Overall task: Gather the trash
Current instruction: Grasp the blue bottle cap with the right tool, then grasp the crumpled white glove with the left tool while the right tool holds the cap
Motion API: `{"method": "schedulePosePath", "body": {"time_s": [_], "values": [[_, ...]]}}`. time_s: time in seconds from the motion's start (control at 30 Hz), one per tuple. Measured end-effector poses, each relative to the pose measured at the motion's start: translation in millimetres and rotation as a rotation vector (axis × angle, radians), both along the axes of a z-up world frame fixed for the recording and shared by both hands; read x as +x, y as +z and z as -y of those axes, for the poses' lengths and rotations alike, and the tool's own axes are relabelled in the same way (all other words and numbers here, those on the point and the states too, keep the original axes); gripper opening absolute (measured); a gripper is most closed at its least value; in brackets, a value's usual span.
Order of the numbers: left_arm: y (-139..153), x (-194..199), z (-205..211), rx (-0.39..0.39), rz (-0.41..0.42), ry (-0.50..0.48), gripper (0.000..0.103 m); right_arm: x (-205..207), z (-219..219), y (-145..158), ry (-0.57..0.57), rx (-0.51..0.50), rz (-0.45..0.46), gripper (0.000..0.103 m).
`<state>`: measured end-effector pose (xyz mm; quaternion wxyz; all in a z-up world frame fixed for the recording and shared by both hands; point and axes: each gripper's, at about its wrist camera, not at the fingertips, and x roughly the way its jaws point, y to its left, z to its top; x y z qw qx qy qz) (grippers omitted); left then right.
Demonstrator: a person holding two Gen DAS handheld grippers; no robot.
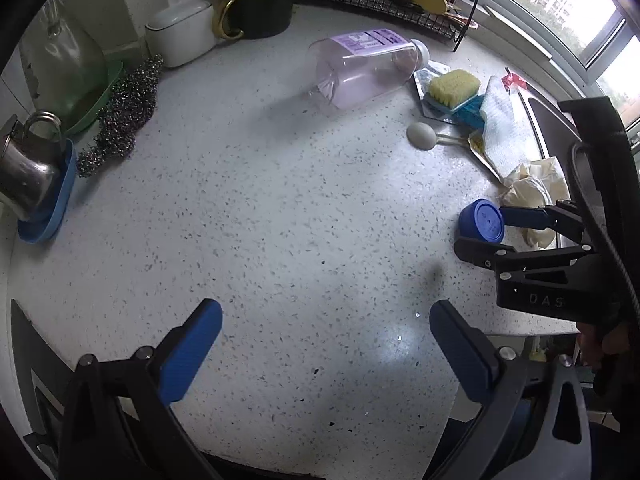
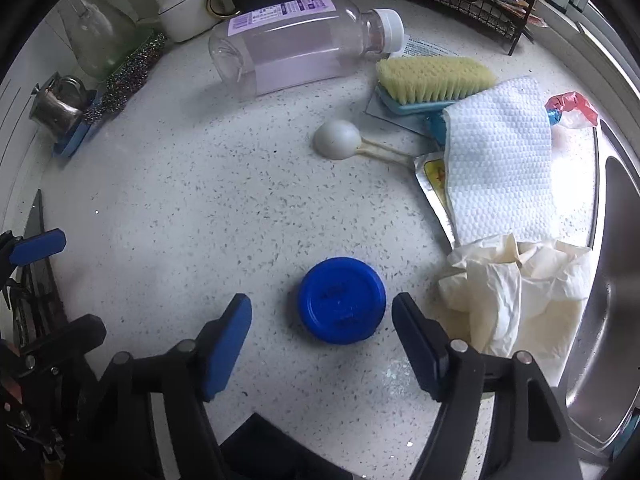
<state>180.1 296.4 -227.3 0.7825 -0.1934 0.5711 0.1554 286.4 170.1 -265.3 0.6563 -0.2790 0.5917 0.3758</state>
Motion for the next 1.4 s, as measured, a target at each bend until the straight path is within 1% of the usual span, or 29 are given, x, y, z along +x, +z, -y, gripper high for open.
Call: {"method": "schedulePosePath", "body": {"time_s": [0.03, 0.07, 0.17, 0.2, 0.3, 0.43, 0.53, 0.67, 0.8, 0.93, 1.07, 1.2, 1.3, 1.4], "values": [[-0.8, 1.4, 0.3, 0.002, -0.002, -0.002, 0.103, 0.3, -0.3, -2.3, 0.004, -0.012, 0.004, 0.063], [-1.8, 2.4, 0.7, 0.001, -0.007, -0.005, 0.103, 1.8, -0.7, -6.3, 0.005, -0.018, 0.004, 0.056], [-3.1, 4.2, 1.9, 0.003, -0.010, -0.005, 0.103, 0.1, -3.9, -7.5, 0.027, -0.016, 0.019, 0.050], [-4.4, 6.3, 2.4, -0.003, -0.011, -0.003, 0.103, -0.4, -4.5, -7.1, 0.032, -0.016, 0.024, 0.043], [-5.4, 5.8, 4.7, -0.010, -0.010, 0.002, 0.103, -4.6, -2.9, -7.2, 0.057, -0.011, 0.028, 0.043], [1.1, 4.2, 10.9, 0.006, -0.006, -0.001, 0.103, -12.9, 5.9, -2.8, 0.053, 0.016, 0.032, 0.043], [10.7, 3.1, 16.8, 0.020, 0.010, -0.009, 0.103, -20.8, 17.4, 11.4, 0.044, 0.053, 0.048, 0.043], [27.8, 8.2, 30.4, 0.068, 0.029, -0.039, 0.103, -24.5, 36.3, 39.8, 0.016, 0.108, 0.067, 0.043], [47.7, 19.6, 50.0, 0.062, 0.078, -0.089, 0.103, -22.0, 63.8, 70.2, -0.037, 0.158, 0.108, 0.043], [67.0, 36.7, 73.3, 0.083, 0.121, -0.152, 0.103, -12.3, 97.3, 94.3, -0.106, 0.189, 0.151, 0.043], [80.8, 59.3, 95.0, 0.100, 0.143, -0.214, 0.103, 1.1, 118.5, 104.8, -0.183, 0.197, 0.182, 0.043], [88.6, 80.1, 110.2, 0.092, 0.169, -0.272, 0.103, 13.1, 144.7, 113.2, -0.264, 0.202, 0.205, 0.043], [88.3, 96.0, 117.5, 0.086, 0.168, -0.302, 0.103, 20.2, 158.4, 115.7, -0.316, 0.196, 0.218, 0.043], [79.9, 111.1, 122.7, 0.072, 0.153, -0.330, 0.103, 28.4, 170.0, 115.5, -0.366, 0.187, 0.222, 0.043]]}}
